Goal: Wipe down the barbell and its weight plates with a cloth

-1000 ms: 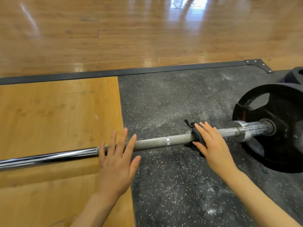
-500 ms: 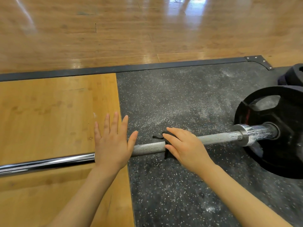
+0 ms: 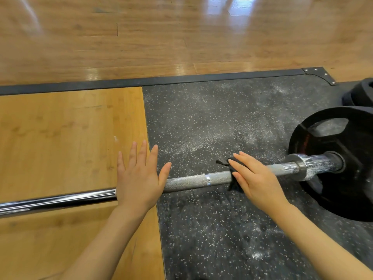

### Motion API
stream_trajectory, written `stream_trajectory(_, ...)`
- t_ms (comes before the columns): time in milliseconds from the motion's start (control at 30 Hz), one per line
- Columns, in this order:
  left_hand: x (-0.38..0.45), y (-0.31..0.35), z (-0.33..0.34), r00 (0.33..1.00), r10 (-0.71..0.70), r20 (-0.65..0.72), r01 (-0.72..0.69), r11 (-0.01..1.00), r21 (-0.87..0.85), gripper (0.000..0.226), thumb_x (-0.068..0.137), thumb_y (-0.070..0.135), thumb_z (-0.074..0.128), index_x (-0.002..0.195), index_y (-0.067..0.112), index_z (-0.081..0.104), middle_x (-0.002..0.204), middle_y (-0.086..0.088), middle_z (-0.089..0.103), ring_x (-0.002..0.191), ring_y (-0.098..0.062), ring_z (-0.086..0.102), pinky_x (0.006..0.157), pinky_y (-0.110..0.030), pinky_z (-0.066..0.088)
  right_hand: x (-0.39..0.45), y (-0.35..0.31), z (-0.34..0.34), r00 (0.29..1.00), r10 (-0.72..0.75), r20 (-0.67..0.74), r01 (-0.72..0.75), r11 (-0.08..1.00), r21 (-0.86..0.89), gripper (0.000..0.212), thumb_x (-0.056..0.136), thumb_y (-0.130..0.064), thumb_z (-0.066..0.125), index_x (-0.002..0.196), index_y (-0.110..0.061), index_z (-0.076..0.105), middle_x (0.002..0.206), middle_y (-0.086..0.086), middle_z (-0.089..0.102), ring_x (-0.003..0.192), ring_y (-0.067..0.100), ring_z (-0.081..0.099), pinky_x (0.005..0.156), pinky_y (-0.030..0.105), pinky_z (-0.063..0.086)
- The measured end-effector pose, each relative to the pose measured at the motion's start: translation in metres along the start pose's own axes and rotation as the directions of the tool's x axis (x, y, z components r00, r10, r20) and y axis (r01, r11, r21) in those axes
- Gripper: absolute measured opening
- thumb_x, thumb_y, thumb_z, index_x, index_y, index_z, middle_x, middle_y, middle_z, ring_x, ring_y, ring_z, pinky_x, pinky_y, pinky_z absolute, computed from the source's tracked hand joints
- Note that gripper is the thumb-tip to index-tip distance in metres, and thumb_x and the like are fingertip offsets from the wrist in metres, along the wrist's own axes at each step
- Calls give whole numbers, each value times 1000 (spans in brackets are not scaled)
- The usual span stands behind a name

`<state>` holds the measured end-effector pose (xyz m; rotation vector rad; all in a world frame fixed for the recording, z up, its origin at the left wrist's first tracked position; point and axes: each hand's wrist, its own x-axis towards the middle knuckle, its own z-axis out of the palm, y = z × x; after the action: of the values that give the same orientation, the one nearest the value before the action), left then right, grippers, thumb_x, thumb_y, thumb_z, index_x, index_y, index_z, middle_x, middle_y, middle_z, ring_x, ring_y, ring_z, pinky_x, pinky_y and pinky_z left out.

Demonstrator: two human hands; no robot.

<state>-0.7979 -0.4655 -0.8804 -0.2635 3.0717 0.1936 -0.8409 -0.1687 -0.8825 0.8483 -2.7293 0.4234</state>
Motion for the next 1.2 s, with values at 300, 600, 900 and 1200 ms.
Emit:
stream_trajectory(300,-2,0,0,999,-9,41,8,1000,21,91,82,69,-22,153,30,21,162,-1,15,150,-22,0,118,-50,-3,22,-46,21,992,-117,-57,117,993,10,35,96,-27,50,108,-2,73,111,12,70,106,31,67,89,44,55)
stream_trajectory(600,-8,0,2,991,-48,123,42,998,51,99,74,70,-31,154,31,13,163,-3,9,149,-31,-6,118,-53,-6,-7,-3,3,998,25,-65,-25,1000,0,50,104,-34,35,109,-1,72,110,12,70,107,30,66,91,45,54)
stream_trajectory(900,-27,3,3,968,-94,233,82,995,64,93,74,70,-22,154,32,7,163,-3,5,148,-36,-5,118,-52,-6,-29,-5,-16,996,85,35,-85,996,6,45,98,-30,41,114,1,69,116,13,68,112,32,64,95,48,51)
stream_trajectory(1200,-69,10,1,966,-95,239,75,993,90,91,76,68,-22,154,32,7,163,-1,5,148,-33,-8,116,-49,-10,-70,-19,-25,993,108,50,-110,994,28,44,99,-29,40,120,-1,67,123,10,65,120,28,59,100,45,49)
